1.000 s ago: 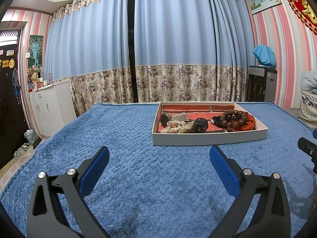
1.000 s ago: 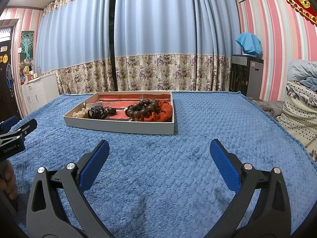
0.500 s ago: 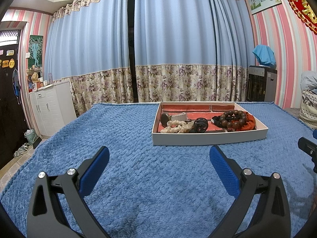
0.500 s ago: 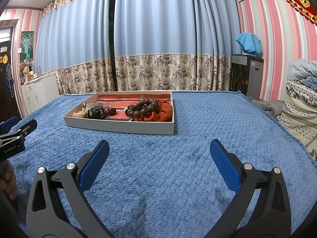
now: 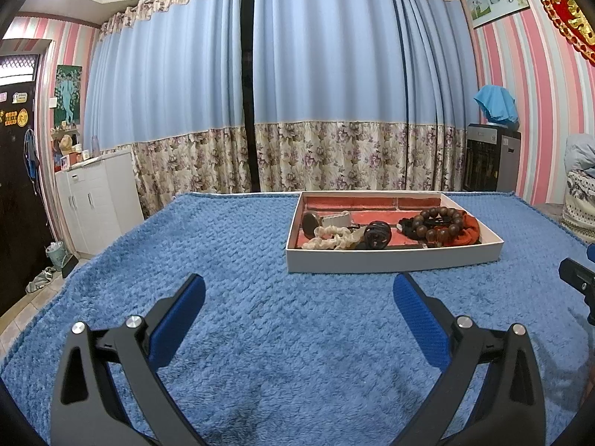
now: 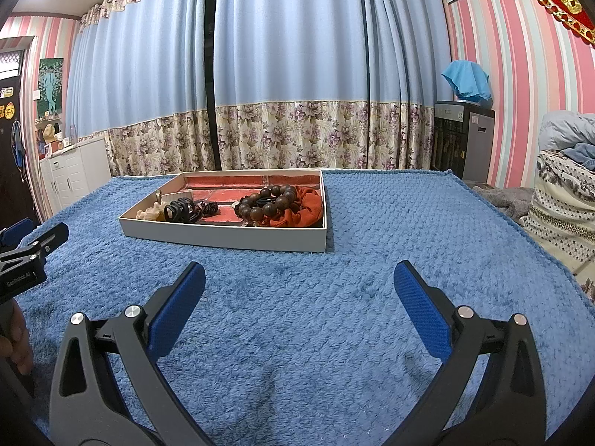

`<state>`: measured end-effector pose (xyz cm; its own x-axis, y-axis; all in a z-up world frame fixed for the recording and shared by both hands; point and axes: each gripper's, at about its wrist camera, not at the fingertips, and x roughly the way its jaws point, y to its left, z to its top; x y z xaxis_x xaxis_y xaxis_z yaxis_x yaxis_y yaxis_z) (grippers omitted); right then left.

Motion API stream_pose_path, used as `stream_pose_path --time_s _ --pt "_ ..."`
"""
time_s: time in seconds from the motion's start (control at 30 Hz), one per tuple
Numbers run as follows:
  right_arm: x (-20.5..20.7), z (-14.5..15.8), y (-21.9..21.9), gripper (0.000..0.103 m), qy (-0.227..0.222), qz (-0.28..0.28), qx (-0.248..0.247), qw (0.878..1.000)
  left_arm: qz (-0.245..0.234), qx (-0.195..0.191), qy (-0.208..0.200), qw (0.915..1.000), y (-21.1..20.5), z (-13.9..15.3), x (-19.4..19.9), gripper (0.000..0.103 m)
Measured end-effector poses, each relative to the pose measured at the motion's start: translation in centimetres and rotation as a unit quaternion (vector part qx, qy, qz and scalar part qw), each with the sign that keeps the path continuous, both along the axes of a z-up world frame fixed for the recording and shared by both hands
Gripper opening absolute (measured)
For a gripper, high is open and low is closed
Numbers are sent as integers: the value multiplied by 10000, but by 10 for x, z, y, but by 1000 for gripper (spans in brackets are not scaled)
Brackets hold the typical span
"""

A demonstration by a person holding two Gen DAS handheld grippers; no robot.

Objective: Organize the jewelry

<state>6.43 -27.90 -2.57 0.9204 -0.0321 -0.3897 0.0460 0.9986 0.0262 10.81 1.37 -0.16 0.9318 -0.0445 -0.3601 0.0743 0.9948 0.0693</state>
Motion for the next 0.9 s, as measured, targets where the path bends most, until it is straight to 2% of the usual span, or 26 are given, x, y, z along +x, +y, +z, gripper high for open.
stream_pose_path --time_s 0.37,0.5,0.67,0.8,0.9 --pt "-1 -4 1 99 9 -23 -41 10000 45 0 92 9999 -2 -3 2 99" --pt "0 -5 2 99 53 -15 -72 10000 88 15 -60 9999 -4 -1 -4 99" --pt "2 -7 -2 99 142 -63 -2 9999 150 -59 -24 9999 -2 -2 -6 99" --pt "-3 -5 5 99 24 -133 -215 9997 145 -105 -80 9998 -2 -1 -10 99" --pt "-5 -4 2 99 -18 -117 -149 9998 241 -235 -76 9994 1 0 -12 99"
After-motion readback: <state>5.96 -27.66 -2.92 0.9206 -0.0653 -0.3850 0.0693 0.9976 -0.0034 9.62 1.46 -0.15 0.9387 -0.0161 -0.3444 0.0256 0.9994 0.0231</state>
